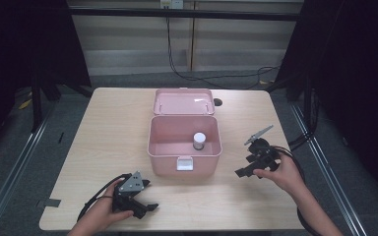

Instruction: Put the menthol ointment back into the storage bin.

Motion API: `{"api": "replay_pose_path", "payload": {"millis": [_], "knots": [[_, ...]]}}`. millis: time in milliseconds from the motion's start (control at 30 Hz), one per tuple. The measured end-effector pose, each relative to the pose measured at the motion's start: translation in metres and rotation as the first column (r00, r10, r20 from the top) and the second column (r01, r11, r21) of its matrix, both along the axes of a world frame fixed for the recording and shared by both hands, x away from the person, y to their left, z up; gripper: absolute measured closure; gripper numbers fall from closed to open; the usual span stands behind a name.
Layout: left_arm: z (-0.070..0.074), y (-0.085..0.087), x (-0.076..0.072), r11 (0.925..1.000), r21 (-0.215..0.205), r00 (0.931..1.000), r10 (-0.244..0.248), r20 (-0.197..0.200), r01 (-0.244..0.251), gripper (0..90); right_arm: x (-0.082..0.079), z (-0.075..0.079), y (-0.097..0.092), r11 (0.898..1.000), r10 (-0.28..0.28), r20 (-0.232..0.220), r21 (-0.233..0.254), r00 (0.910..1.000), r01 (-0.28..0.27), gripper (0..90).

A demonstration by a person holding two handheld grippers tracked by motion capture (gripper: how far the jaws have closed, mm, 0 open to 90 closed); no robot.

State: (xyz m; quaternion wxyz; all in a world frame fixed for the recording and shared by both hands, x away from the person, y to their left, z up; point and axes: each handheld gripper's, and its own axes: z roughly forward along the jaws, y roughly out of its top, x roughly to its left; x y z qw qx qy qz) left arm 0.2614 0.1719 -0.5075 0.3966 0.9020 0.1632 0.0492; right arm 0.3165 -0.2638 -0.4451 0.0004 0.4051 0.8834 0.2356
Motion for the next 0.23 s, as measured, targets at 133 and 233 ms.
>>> {"api": "replay_pose_path", "payload": {"millis": [133, 233], "knots": [[0.000, 0.000, 0.000, 1.0000, -0.004, 1.0000, 0.000, -0.001, 0.000, 15.0, -0.013, -0.009, -0.011, 0.999, -0.015, 0.004, 0.051, 0.9999, 0.015, 19.8], [0.000, 0.000, 0.000, 1.0000, -0.003, 1.0000, 0.001, -0.003, -0.001, 14.9, -0.016, -0.011, -0.014, 1.000, -0.006, 0.019, 0.021, 0.9998, 0.006, 19.7]]}}
